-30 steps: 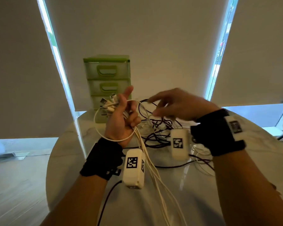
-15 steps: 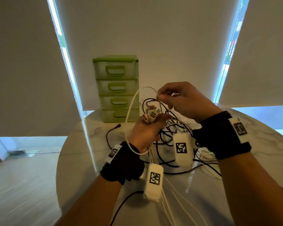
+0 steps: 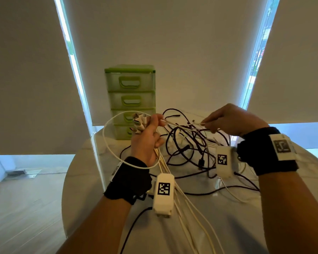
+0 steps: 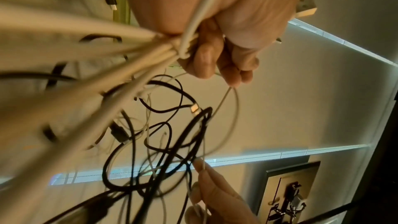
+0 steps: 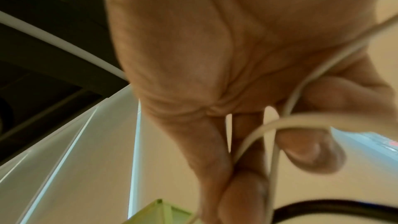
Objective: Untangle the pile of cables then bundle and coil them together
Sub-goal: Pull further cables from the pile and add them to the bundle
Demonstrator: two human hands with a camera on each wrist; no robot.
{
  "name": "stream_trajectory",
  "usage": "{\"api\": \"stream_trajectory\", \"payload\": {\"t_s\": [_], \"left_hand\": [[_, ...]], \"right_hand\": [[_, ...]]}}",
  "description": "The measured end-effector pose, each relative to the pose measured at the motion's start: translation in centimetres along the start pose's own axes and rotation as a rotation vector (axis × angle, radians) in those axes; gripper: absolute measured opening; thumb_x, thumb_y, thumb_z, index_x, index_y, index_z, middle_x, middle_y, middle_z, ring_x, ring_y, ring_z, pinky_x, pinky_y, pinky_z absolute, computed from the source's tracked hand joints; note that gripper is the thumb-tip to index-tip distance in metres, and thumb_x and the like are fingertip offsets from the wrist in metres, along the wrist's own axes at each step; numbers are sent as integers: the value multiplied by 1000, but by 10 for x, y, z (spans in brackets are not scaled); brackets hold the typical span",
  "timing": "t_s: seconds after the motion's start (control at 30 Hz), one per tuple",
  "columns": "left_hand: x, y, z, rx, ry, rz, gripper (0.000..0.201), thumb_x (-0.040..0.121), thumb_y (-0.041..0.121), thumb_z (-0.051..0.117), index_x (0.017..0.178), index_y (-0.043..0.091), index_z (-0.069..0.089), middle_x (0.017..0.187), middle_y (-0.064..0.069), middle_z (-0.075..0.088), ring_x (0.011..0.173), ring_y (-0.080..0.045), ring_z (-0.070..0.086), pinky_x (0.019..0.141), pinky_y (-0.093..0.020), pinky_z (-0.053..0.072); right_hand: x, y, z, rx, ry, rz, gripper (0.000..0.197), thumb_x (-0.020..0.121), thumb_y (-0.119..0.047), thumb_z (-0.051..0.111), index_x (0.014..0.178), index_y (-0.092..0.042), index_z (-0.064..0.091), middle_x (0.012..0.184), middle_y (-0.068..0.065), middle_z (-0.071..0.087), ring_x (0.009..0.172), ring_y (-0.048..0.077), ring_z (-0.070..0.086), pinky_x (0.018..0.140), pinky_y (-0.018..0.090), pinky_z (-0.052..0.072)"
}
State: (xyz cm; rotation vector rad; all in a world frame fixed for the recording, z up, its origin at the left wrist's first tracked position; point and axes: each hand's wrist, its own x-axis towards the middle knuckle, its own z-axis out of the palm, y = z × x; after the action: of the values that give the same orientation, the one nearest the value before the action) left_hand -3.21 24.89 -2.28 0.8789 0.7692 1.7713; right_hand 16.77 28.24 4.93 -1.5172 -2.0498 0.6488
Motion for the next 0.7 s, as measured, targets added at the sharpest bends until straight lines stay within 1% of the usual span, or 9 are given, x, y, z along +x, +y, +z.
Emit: {"api": "stream_trajectory", "payload": {"t_s": [0.1, 0.2, 0.27, 0.37, 0.43, 0.53, 0.6, 0.63, 0.7], "left_hand": [[2, 2, -1, -52, 78, -9, 27, 101, 22, 44, 81, 15, 61, 62, 8, 60, 33, -2, 22, 34, -14, 21], [9, 9, -15, -166, 175, -3, 24, 100, 27, 44, 83, 18, 59, 64, 7, 55, 36, -2, 26, 33, -14, 23], [11, 11, -22, -172, 179, 1, 24, 100, 30, 44, 85, 20, 59, 67, 6, 53, 37, -1, 28, 33, -14, 23], [9, 9, -20, -142, 149, -14, 23, 99, 30, 45, 85, 20, 60, 69, 6, 55, 38, -2, 27, 36, -14, 23], [5, 9, -14, -141, 106, -11, 23, 99, 28, 44, 84, 19, 59, 67, 6, 60, 38, -2, 26, 37, -14, 22], [2, 11, -9, -150, 57, -18, 24, 100, 27, 42, 84, 17, 58, 64, 7, 62, 35, -2, 25, 37, -14, 22], [1, 14, -8, -168, 46, -16, 25, 100, 28, 41, 84, 17, 58, 61, 8, 61, 34, -1, 25, 37, -14, 21], [2, 15, -9, -188, 46, -5, 26, 101, 28, 40, 83, 18, 57, 60, 8, 60, 33, -1, 24, 37, -14, 21], [3, 22, -13, -250, 62, 28, 28, 101, 29, 40, 81, 18, 56, 60, 8, 59, 33, -2, 23, 38, -15, 20]], "right_hand": [[6, 17, -9, 86, 224, 69, 12, 87, -17, 64, 86, -21, 76, 72, -3, 66, 70, 13, 56, 70, 26, 45], [9, 37, -22, -36, 500, 192, 21, 82, -21, 58, 94, -17, 75, 98, 6, 71, 90, 27, 62, 84, 30, 46], [7, 43, -27, -119, 543, 237, 24, 85, -20, 56, 101, -15, 73, 109, 8, 69, 96, 29, 60, 86, 30, 43], [5, 33, -22, -198, 458, 170, 36, 89, -28, 59, 125, -24, 61, 123, 2, 61, 115, 25, 55, 101, 35, 39], [-2, 10, -11, -66, 364, 13, 44, 90, -36, 62, 132, -29, 54, 115, -4, 57, 108, 17, 54, 101, 34, 39], [-13, -31, 16, 12, 8, -239, 55, 85, -50, 64, 136, -37, 48, 121, -5, 58, 110, 13, 55, 99, 37, 43], [-15, -43, 35, -172, -207, -256, 53, 84, -49, 66, 134, -39, 51, 117, -7, 60, 109, 11, 54, 97, 33, 40], [-10, -42, 42, -268, -224, -242, 45, 86, -43, 66, 129, -36, 57, 111, -8, 61, 104, 11, 54, 92, 29, 39], [2, -32, 44, -306, -112, -233, 23, 90, -33, 63, 110, -26, 70, 104, -5, 66, 95, 12, 59, 86, 27, 43]]}}
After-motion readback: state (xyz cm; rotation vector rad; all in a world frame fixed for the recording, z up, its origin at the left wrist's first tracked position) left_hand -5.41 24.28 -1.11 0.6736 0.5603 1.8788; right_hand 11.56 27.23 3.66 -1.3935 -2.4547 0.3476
